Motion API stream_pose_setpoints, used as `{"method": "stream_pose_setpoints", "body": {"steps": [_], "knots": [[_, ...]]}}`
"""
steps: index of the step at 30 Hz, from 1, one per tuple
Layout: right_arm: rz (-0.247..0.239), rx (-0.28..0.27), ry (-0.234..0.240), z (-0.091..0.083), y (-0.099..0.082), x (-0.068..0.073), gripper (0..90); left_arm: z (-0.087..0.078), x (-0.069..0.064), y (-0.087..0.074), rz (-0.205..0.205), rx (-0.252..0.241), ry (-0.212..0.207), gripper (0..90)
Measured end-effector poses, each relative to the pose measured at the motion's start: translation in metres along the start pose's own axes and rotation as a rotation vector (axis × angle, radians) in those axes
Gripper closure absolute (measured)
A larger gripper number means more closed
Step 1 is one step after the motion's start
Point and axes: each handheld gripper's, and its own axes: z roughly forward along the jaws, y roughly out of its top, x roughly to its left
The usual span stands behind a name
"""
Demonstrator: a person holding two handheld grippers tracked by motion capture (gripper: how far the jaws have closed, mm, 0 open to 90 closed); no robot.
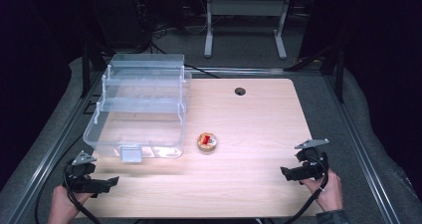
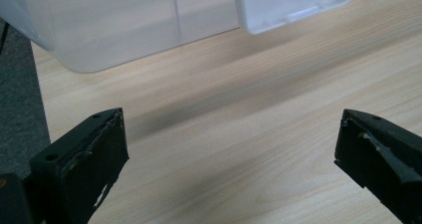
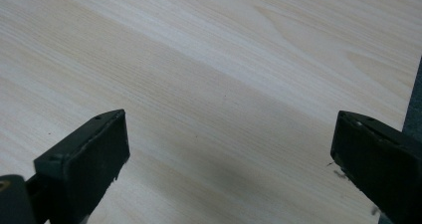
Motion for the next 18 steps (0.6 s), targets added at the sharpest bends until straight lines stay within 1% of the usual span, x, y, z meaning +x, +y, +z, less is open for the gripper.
{"method": "stream_pose_setpoints", "body": {"steps": [2, 3, 10, 18], "knots": [[-0.002, 0.001, -0.006, 0.000, 0.001, 0.001, 1.3, 0.000, 0.001, -0.001, -0.006, -0.003, 0.003, 0.2], [-0.009, 0.005, 0.006, 0.000, 0.003, 0.001, 1.3, 0.000, 0.002, -0.001, -0.009, 0.001, 0.001, 0.2], [-0.020, 0.017, 0.006, 0.002, 0.012, 0.006, 1.3, -0.001, 0.003, -0.001, -0.012, 0.014, 0.002, 0.2], [-0.062, 0.034, 0.024, 0.007, 0.029, 0.016, 1.2, -0.002, 0.003, 0.000, -0.018, 0.020, 0.001, 0.2]]}}
